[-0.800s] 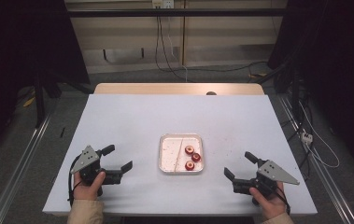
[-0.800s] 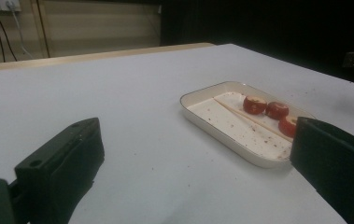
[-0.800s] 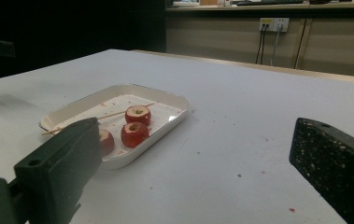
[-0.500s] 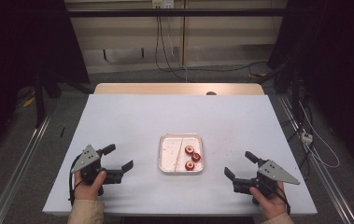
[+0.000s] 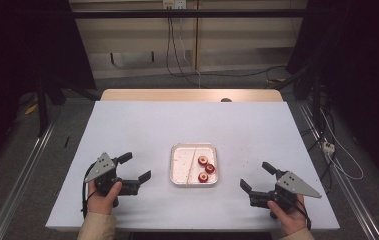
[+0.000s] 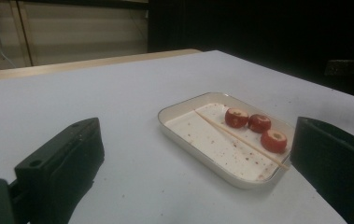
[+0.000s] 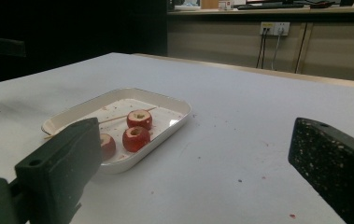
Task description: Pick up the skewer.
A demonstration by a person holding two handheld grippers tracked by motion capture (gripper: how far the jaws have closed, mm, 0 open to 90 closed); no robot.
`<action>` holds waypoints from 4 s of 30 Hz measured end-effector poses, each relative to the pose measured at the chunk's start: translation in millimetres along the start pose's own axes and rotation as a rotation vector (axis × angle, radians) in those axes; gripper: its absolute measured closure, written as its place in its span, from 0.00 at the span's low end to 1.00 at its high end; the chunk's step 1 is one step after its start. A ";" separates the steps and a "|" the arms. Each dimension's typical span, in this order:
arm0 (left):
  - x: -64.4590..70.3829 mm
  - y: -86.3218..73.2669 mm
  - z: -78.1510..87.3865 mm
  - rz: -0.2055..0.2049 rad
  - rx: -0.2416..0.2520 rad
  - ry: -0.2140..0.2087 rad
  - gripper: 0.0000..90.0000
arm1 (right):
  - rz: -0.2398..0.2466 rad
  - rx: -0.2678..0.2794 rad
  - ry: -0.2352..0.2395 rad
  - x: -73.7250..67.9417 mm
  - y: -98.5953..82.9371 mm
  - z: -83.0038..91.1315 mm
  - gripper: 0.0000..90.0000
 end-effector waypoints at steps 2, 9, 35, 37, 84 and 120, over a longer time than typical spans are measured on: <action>0.6 0.0 -1.4 -0.006 -0.005 -0.006 0.03 | -0.001 0.003 0.000 0.1 0.2 0.0 0.02; 5.0 2.8 -10.0 0.007 -0.002 -0.024 0.03 | -0.001 0.007 0.003 -0.1 1.0 -0.5 0.02; 39.2 0.9 -49.9 -0.015 -0.057 -0.078 0.03 | -0.017 0.022 0.001 0.9 4.0 -0.7 0.02; 41.2 0.2 -52.7 -0.023 -0.066 -0.079 0.03 | -0.018 0.023 0.001 0.9 4.2 -0.8 0.02; 50.2 -21.8 -108.1 0.076 -0.335 0.087 0.21 | -0.006 0.033 0.012 -2.4 6.6 -1.5 0.03; 53.4 -39.7 -124.5 0.088 -0.534 0.152 0.66 | -0.014 0.038 0.011 -1.9 7.3 -1.1 0.03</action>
Point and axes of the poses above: each handheld gripper's, and its own axes: z roughly backward along the jaws, y roughly out of its top, x roughly to its right, the point moved 10 cm from there along -z, roughly forward along the jaws, and after that the axes turned 12 degrees about z, right-handed, at the moved point
